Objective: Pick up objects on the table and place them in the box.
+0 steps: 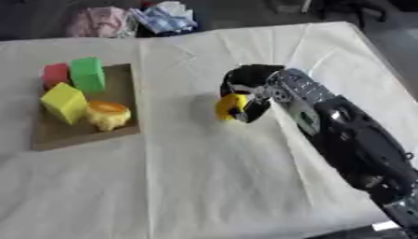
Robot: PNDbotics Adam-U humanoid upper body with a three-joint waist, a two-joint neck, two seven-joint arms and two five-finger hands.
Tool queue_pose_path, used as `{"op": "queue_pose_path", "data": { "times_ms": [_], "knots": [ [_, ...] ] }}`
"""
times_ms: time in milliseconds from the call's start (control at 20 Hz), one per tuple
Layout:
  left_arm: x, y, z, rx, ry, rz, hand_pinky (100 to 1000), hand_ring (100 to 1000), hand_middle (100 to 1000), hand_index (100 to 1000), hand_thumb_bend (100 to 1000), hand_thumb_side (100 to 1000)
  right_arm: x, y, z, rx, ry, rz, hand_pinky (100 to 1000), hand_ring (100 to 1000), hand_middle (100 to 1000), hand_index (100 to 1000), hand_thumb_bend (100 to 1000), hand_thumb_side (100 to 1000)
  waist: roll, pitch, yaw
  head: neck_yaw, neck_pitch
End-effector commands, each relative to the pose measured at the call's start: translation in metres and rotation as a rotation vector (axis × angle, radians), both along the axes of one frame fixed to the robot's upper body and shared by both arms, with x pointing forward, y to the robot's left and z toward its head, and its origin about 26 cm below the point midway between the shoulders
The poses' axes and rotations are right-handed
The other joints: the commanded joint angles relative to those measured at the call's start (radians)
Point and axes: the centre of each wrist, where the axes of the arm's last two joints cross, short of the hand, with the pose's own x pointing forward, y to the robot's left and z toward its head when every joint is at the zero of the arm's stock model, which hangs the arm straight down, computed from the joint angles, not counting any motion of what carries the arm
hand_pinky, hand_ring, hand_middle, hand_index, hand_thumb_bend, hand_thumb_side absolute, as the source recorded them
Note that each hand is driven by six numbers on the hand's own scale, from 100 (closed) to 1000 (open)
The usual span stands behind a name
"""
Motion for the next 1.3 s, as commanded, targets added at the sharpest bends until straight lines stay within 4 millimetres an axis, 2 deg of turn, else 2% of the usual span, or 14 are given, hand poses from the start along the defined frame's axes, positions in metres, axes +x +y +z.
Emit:
{"op": "queue_pose_path", "data": {
  "times_ms": [50,200,350,600,900,1300],
  "knots": [
    [0.000,0.004,0.007,0.021,-0.026,0.007,707,702,690,778,325,509,0.002,0.007,0.029,0.062,-0.083,0.031,735,700,583,551,100,100,0.002,-0.030,0.001,0.002,-0.001],
    [-0.001,0.003,0.007,0.020,-0.026,0.003,707,702,690,778,325,509,0.006,0.027,0.050,0.110,-0.126,0.092,726,686,569,544,100,100,0.004,-0.031,0.003,0.002,0.000],
    [-0.001,0.002,0.007,0.018,-0.026,0.000,707,702,690,778,325,509,0.011,0.056,0.067,0.130,-0.146,0.173,726,684,568,548,100,100,0.008,-0.031,0.008,0.001,0.002],
    [0.000,0.000,0.008,0.013,-0.028,-0.012,707,702,690,778,325,508,0.029,0.102,0.079,0.141,-0.148,0.260,717,672,562,549,100,100,0.016,-0.029,0.022,-0.005,-0.001],
    [0.001,-0.005,0.011,0.004,-0.038,-0.036,707,703,689,778,324,507,0.055,0.142,0.075,0.173,-0.120,0.277,706,657,555,556,100,100,0.029,-0.018,0.056,-0.023,-0.015],
    [0.002,-0.011,0.012,-0.004,-0.041,-0.064,707,704,689,778,323,508,0.082,0.161,0.039,0.246,-0.102,0.169,691,639,553,575,100,100,0.036,-0.008,0.084,-0.052,-0.022]
  ]
}}
